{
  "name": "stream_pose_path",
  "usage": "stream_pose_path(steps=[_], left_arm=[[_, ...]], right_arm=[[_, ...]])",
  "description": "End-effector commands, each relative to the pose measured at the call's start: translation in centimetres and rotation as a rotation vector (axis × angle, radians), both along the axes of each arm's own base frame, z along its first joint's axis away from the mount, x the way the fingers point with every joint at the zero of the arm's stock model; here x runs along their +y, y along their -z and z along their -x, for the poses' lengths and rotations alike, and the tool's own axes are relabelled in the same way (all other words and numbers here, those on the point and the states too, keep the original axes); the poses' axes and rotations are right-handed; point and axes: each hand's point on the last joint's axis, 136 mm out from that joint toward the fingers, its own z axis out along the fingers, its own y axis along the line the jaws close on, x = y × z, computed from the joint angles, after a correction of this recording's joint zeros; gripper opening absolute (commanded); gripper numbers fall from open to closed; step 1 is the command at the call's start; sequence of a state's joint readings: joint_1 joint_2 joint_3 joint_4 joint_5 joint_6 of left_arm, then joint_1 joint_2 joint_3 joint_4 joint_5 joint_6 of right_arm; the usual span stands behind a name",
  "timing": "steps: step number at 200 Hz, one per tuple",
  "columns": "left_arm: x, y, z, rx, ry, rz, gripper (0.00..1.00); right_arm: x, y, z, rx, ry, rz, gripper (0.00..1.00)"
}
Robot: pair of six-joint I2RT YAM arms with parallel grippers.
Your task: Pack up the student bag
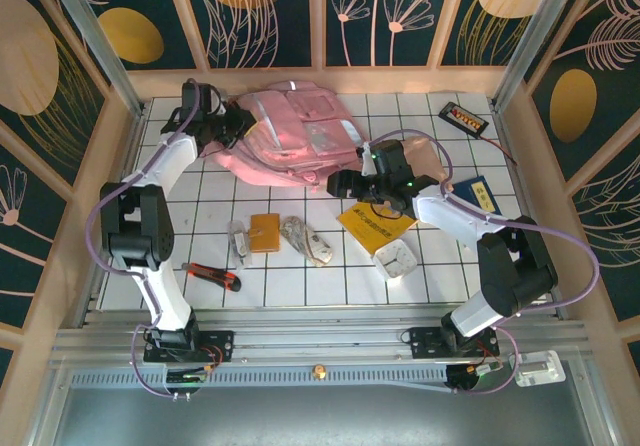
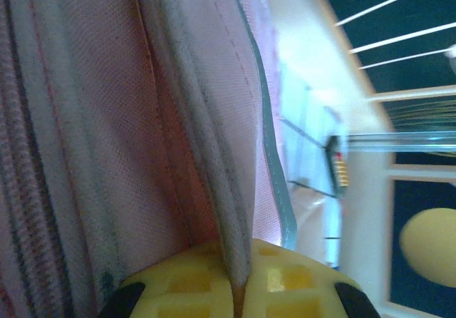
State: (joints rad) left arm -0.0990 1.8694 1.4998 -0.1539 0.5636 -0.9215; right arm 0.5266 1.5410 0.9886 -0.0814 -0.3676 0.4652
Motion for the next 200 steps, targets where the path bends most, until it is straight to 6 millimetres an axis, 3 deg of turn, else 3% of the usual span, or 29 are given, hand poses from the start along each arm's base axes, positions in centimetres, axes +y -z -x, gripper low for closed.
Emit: stream_pose_path(steps=[1,24,49,121,200], left_arm=[[-1.5,-10.2,0.3,-0.200,0.004,0.288,0.00],[-1.6,-12.1,0.7,-0.229,-0.007,0.335,0.00],[-1.8,-12.3,0.9,-0.220,-0.004,0.361,0.00],[-2.9,-14.0,1.4,-0.218,0.022,0.393,0.00],[-4.0,-15.8,1.3,-0.221,0.047,0.403,0.00]], right_arm=[[1.2,-2.4,-0.7,-0.102,-0.054,-0.032,0.77],[1.9,-3.0,-0.7,-0.137,-0.089,-0.071,0.77],[2.6,-3.0,-0.5,-0.170,-0.132,-0.101,0.77],[4.9,-0.9,-1.1,-0.242,-0.324,-0.257,0.68],[2.9,0.2,-2.7,-0.267,-0.367,-0.405,0.68]])
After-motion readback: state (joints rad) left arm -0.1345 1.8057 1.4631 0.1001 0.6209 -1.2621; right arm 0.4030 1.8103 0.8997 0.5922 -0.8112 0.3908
